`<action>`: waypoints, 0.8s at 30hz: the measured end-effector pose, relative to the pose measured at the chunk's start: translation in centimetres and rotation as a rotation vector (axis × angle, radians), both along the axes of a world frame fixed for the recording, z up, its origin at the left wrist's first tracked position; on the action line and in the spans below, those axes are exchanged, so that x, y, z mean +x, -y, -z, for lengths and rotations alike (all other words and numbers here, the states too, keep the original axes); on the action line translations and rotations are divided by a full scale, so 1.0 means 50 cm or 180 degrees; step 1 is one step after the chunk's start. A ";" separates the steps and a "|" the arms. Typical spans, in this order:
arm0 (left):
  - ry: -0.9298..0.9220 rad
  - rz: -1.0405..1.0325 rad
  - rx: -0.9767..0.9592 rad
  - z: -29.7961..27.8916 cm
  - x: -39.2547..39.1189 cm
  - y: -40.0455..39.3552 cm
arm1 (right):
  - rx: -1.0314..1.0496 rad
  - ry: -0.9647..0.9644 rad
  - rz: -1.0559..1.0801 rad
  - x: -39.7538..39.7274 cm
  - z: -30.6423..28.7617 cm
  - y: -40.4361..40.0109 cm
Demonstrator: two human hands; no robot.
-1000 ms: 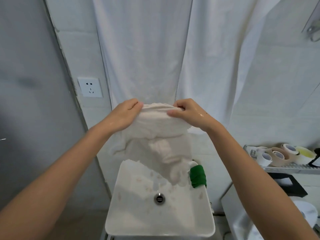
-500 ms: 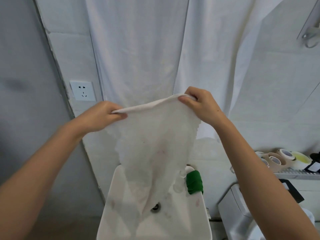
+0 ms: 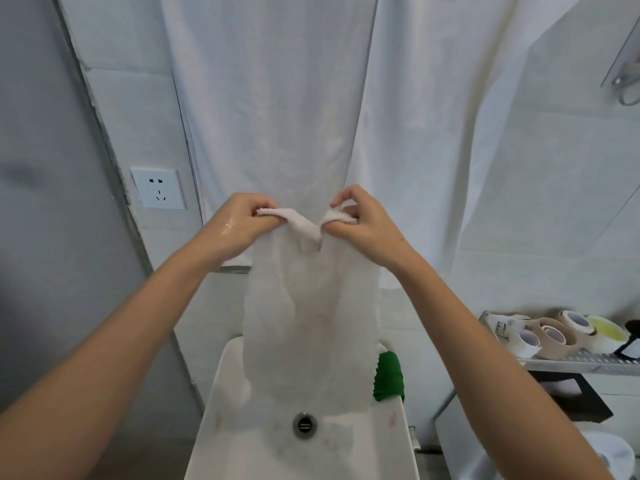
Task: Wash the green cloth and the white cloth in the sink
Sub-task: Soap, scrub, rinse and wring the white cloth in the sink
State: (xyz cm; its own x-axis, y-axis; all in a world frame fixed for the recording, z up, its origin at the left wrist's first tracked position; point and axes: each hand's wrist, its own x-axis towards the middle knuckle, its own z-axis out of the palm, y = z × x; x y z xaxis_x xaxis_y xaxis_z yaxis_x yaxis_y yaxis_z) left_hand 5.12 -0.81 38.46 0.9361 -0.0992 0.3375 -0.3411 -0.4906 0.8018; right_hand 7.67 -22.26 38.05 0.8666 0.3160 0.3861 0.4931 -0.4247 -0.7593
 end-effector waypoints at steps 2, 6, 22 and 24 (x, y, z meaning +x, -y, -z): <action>0.0001 0.0063 -0.0056 -0.001 0.003 0.026 | -0.0019 -0.0201 -0.0210 -0.011 0.006 -0.027; -0.0088 0.0121 -0.0054 0.009 0.005 0.048 | -0.0199 -0.0242 -0.0436 -0.022 0.011 -0.059; 0.0187 0.0442 -0.0777 0.093 -0.028 0.050 | 0.0236 -0.0303 -0.0704 -0.042 0.035 -0.049; 0.0122 0.0432 -0.0784 0.115 -0.026 0.051 | 0.0371 -0.0315 -0.0575 -0.041 0.034 -0.043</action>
State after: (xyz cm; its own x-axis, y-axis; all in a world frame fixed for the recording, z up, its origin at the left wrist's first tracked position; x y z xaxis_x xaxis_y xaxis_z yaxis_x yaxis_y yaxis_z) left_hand 3.81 -3.36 32.72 0.9059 -0.1335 0.4019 -0.4228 -0.2303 0.8765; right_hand 5.62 -20.12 36.33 0.8355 0.4276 0.3450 0.4738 -0.2428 -0.8465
